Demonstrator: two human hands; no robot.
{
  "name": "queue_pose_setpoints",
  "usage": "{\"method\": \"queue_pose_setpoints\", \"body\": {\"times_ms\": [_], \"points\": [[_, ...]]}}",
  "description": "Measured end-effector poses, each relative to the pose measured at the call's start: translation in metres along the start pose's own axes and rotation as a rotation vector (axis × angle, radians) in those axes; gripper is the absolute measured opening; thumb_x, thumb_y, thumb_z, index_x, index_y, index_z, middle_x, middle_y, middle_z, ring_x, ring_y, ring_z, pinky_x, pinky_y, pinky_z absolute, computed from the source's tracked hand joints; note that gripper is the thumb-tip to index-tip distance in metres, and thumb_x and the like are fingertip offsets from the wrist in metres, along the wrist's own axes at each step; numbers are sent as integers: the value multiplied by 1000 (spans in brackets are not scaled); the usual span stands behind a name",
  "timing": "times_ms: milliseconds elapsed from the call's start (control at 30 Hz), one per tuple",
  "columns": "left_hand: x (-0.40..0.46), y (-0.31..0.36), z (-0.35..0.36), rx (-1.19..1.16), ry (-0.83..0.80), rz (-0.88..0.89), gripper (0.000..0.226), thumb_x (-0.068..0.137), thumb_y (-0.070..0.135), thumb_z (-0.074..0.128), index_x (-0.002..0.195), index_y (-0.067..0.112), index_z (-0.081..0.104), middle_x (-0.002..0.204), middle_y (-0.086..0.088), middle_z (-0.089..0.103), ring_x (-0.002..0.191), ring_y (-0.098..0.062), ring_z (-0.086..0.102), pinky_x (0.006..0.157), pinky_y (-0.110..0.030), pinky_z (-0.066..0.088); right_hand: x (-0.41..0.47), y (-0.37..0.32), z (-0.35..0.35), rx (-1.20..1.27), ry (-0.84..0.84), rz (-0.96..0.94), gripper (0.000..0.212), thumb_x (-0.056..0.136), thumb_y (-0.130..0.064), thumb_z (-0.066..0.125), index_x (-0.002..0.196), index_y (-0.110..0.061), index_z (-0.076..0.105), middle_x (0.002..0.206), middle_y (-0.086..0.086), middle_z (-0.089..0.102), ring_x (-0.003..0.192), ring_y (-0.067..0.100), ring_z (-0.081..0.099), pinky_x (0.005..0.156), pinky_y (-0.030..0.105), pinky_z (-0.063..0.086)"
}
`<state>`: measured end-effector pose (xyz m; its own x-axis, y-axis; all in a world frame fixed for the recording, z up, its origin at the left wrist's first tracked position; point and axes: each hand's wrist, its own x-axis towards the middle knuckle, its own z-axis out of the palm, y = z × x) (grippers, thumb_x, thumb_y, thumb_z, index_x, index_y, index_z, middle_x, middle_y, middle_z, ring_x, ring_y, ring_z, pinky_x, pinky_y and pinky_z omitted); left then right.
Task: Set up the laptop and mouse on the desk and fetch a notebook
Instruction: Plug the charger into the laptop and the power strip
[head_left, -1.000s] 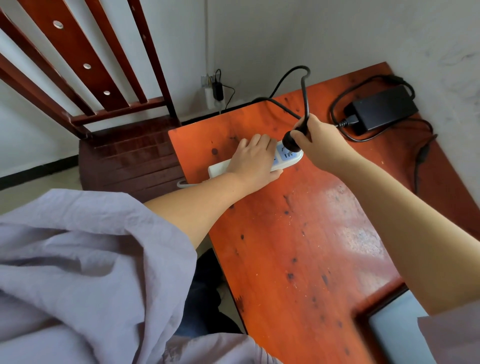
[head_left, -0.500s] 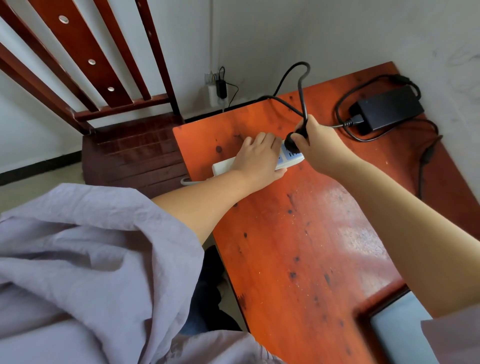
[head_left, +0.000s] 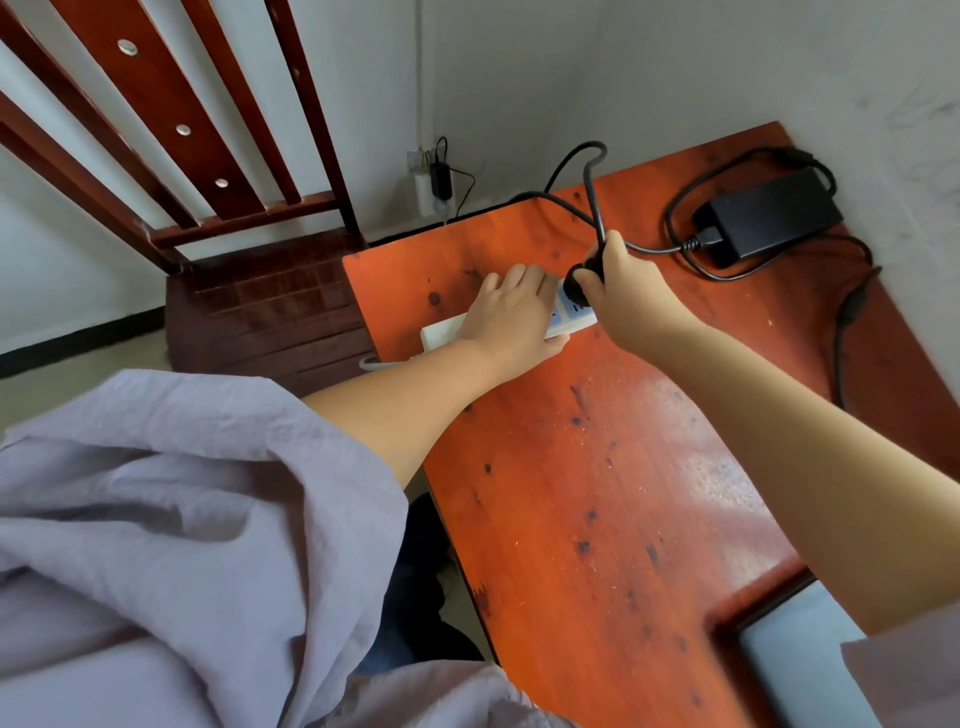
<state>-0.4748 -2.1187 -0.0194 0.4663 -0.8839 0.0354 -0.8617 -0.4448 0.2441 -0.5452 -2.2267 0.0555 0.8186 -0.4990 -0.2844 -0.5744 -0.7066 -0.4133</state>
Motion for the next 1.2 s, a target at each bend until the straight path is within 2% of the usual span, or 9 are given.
{"method": "queue_pose_setpoints", "body": {"times_ms": [100,233,400,567,667,767,900,1000,1200], "points": [[-1,-1,0,-15,6,13,55,84,44,54,127,10,44,125,-8,52,117,-26,45,92,-38,36,-7,5,13,-74,-13,-33,14,95,-14,42,89,-11,29,78,22,54,64,37,52,53,43,41],[-1,1,0,-14,19,23,55,83,44,55,125,11,46,123,-8,53,116,-26,45,93,-38,37,-2,13,18,-13,8,-53,15,93,-10,42,89,-10,28,78,26,56,64,40,53,55,47,44],[0,1,-2,-10,20,21,54,82,44,57,123,11,47,120,-8,54,114,-26,47,92,-38,37,-2,19,25,22,56,-37,17,95,-14,42,89,-13,26,63,5,44,50,26,45,43,33,32],[0,3,-6,-10,-40,6,54,82,45,57,123,11,46,120,-8,54,113,-26,47,92,-38,37,-4,15,25,6,65,-33,18,93,-8,43,89,-12,26,80,23,56,61,36,53,50,40,38],[-1,5,-13,24,-131,-9,67,85,45,54,137,9,34,131,-9,47,121,-26,42,98,-39,35,-10,13,20,88,62,11,12,94,-14,42,100,-11,33,85,18,54,63,29,50,47,33,35],[-16,7,-25,73,-82,2,66,84,40,58,138,10,35,131,-8,47,118,-28,45,96,-40,38,-39,24,17,213,99,63,33,92,-20,42,124,-14,32,87,7,49,70,27,50,58,35,40],[-40,23,-25,71,64,328,28,77,27,60,100,11,63,95,-6,64,84,-28,63,73,-37,52,-107,74,20,223,222,203,36,92,-18,40,128,-15,34,84,4,48,70,24,49,65,34,40],[-36,59,-16,84,11,571,31,77,30,45,95,16,65,90,-2,67,79,-24,64,74,-32,46,-162,116,24,250,341,384,31,93,-15,39,123,-15,43,98,12,60,87,30,57,74,35,42],[-9,180,-1,57,-138,920,37,61,27,78,94,14,68,86,-4,69,74,-25,66,62,-29,54,-276,161,29,227,638,732,24,88,-4,47,107,-11,60,104,11,65,94,30,60,78,34,44]]}}
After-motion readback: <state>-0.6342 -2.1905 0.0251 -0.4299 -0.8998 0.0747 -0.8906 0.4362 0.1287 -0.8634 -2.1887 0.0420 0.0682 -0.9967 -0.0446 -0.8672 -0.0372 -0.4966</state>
